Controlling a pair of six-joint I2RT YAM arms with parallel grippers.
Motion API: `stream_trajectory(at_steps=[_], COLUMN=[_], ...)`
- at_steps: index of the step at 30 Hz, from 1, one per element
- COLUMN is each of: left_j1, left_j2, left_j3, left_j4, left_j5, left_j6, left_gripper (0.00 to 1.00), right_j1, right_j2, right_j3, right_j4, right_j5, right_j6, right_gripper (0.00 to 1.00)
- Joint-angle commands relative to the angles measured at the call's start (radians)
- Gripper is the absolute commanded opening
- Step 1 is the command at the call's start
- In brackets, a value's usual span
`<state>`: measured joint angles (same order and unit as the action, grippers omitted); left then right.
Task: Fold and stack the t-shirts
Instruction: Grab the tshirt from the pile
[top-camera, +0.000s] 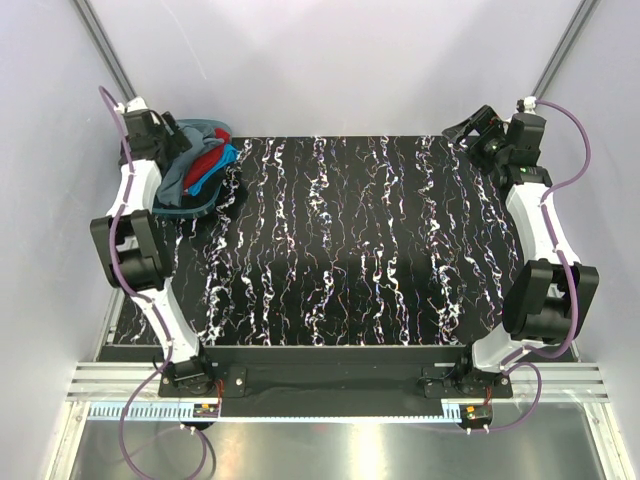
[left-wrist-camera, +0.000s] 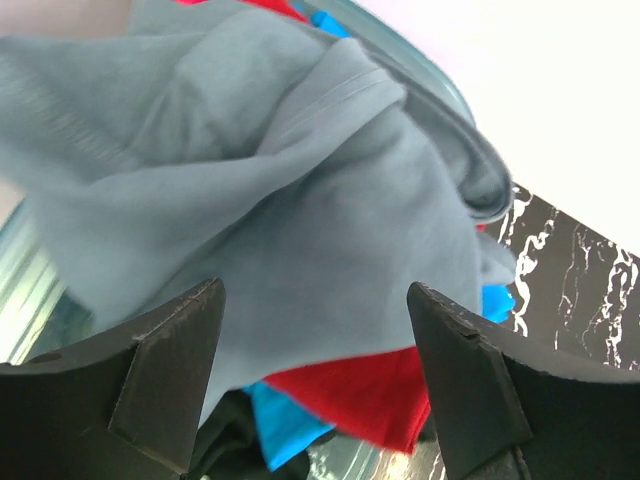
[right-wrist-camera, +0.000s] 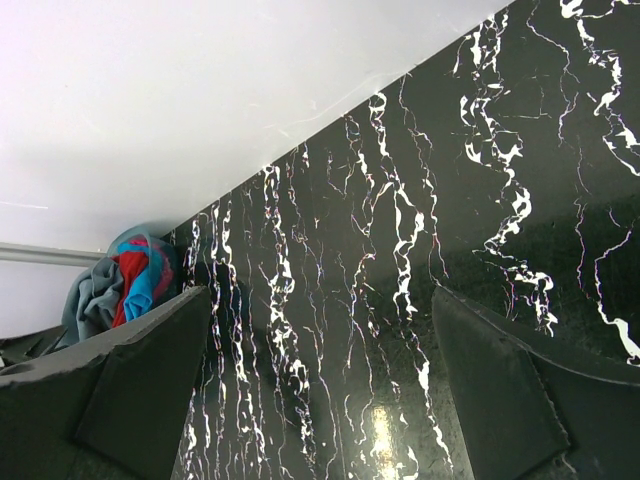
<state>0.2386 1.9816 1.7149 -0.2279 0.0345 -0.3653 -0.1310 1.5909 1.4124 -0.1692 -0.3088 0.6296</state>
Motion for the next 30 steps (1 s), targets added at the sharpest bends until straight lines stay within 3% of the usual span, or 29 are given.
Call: stream_trajectory(at_steps=[1,11,12,13,15,16,17,30], left_j1=[-0.010,-0.022,-0.022,-0.021,-0.022,-0.021,-0.024,-0.048], left_j2=[0.034,0.144,0.157,0.160,0.160,0.158,0.145,-0.170], left_j3=[0.066,0.135,0.141,0.149,0.149,0.146,0.144,0.081], left_j4=[0.082,0.044,0.039,0.035,0.033,0.033,0.033,0.019], left_j5=[0.016,-0.021,-0.018,-0.015,-0.015,-0.010,-0.018,-0.183], left_j6=[0.017,0.026,0.028,0.026,0.016,0.014,0.012,0.048], left_gripper=[0.80,0.62,0.57,0.44,0.27,0.05,0.00,0.00], right_j1=[0.002,0.002,0.002,0.002,0.002,0.002,0.002,0.004], right_j2=[0.000,0.020,0.021,0.020,0.020,0.020,0.020,0.034], right_j3=[-0.003,0.017,0.016,0.016,0.016,0.016,0.014,-0.013], right_j4=[0.020,0.014,0.013,0.011,0.008,0.010,0.007,0.007], right_j5=[-0.013,-0.035,-0.036,-0.038,-0.044,-0.046,-0.047,-0.113], right_j6=[-0.005,0.016,0.016,0.015,0.013,0.007,0.005,0.009], right_gripper=[1.00,1.00,1.00,1.00,1.00,1.00,1.00,1.00])
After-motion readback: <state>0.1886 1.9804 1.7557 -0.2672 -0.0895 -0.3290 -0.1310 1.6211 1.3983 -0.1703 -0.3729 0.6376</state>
